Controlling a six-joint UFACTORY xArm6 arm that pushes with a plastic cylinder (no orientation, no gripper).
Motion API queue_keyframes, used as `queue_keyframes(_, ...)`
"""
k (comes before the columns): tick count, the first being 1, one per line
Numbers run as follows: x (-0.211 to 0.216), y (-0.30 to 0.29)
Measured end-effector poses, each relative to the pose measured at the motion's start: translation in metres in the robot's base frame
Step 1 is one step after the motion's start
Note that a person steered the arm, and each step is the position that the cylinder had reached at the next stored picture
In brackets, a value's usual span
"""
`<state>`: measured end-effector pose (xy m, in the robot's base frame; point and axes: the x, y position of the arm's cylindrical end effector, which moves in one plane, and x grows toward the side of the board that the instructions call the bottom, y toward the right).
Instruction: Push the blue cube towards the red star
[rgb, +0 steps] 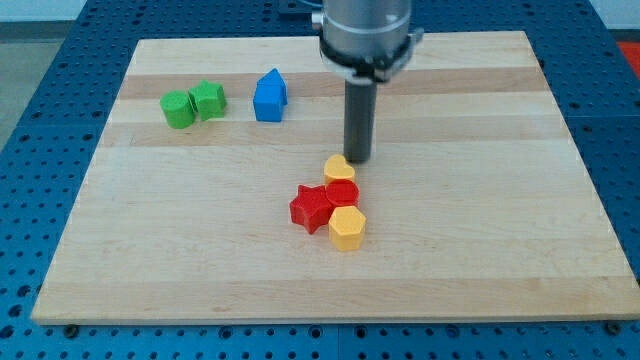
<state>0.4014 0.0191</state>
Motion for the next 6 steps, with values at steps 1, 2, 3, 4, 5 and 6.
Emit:
queue_keyframes(1,-0.098,-0.041)
queue_keyframes(2,-0.169,-0.073)
queue_keyframes(3,-0.207,-0.109)
queue_keyframes(4,-0.202,-0.131)
queue_keyframes(5,-0.165,-0.134)
queue_keyframes(6,-0.122,-0.134)
